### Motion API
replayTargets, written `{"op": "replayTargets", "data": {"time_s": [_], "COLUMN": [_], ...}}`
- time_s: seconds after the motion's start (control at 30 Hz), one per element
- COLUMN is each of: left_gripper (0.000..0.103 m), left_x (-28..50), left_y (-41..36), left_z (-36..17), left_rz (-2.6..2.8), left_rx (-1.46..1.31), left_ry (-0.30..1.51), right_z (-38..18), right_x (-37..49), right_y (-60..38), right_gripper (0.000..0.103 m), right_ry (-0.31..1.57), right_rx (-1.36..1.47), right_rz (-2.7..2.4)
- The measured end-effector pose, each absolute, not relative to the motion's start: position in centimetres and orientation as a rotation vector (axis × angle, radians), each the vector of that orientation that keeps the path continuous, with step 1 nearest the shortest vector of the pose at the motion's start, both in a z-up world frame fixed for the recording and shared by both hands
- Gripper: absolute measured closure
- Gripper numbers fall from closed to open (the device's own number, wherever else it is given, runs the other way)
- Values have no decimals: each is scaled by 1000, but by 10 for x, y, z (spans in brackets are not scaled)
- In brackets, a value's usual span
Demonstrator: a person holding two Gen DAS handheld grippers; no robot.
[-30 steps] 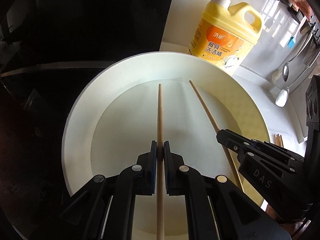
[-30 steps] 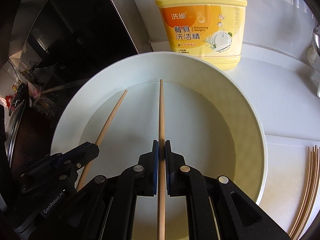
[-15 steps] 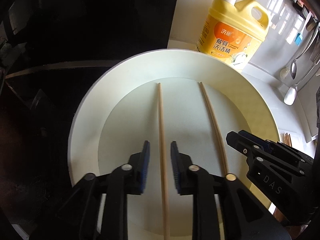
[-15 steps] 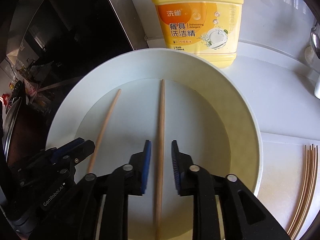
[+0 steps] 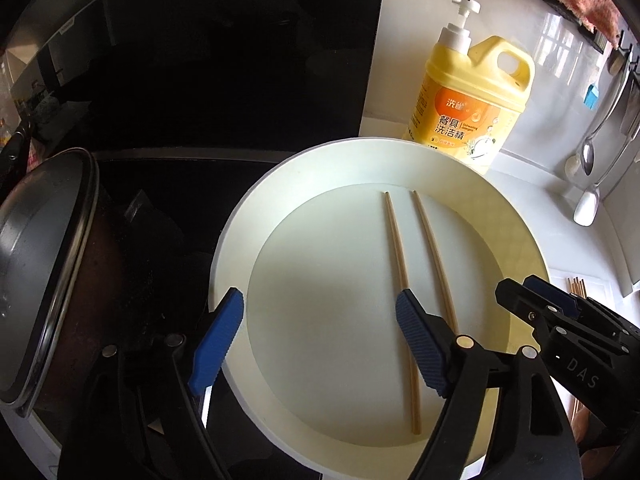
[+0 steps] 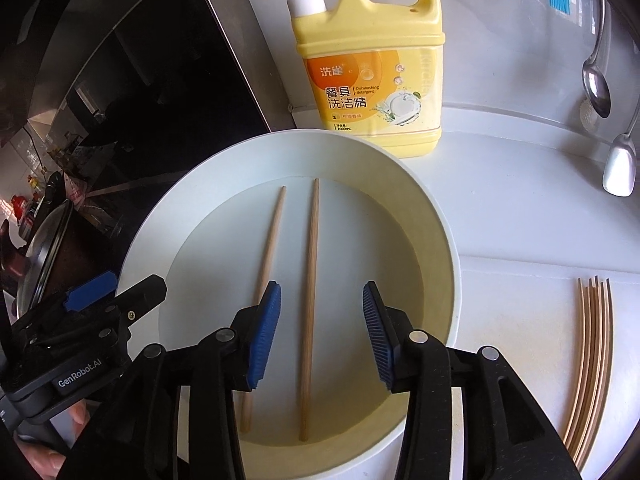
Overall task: Organize utensils
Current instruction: 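Move both open tools back over the chopsticks on the cutting board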
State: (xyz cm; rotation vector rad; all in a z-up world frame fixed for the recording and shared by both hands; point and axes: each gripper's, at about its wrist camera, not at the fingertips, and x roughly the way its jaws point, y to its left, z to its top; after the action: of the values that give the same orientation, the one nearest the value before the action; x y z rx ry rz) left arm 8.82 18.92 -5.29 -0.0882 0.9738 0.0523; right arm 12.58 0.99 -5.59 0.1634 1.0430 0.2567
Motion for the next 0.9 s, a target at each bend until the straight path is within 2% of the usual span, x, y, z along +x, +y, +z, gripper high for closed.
{"op": "replayTargets", "data": {"time_s": [0.33,0.9], "left_gripper": [13,9], "left_x": [55,7], "left_y": [159,26], "left_z": [-36,-27], "left_rz": [42,-72], "left_rx": [-61,-71], "left_ry": [948,925], "right_z": [-43,-31], "right_x": [94,-10], "right_y": [-26,-181], "right_gripper": [49,44], "right_ry": [996,963], "right_rx": [195,208], "right_rz": [236,75]}}
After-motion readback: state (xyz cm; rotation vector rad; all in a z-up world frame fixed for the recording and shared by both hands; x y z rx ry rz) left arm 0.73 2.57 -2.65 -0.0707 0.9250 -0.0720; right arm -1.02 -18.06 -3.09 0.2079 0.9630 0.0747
